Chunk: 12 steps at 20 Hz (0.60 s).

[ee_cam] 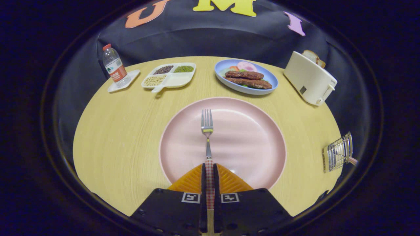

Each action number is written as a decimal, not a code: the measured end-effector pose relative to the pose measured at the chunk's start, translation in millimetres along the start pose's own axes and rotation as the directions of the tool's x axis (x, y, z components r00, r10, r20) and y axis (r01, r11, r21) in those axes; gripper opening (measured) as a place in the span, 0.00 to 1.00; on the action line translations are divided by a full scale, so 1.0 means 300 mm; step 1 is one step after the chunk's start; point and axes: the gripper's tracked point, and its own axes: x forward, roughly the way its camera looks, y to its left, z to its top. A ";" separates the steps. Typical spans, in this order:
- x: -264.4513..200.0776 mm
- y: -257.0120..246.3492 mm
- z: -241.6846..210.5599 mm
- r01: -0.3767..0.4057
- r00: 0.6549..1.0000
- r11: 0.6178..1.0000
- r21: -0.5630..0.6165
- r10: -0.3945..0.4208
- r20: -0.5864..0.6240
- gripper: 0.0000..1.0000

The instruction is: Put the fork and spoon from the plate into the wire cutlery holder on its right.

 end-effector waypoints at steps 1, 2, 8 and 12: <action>-0.003 0.004 -0.003 -0.009 1.000 1.000 -0.010 0.009 -0.001 0.08; -0.019 -0.005 -0.012 -0.004 1.000 1.000 -0.018 0.004 -0.002 0.08; -0.167 -0.045 -0.019 -0.027 0.998 0.997 -0.069 0.030 0.049 0.08; -0.276 -0.130 -0.024 -0.039 0.997 0.997 -0.065 0.043 0.066 0.08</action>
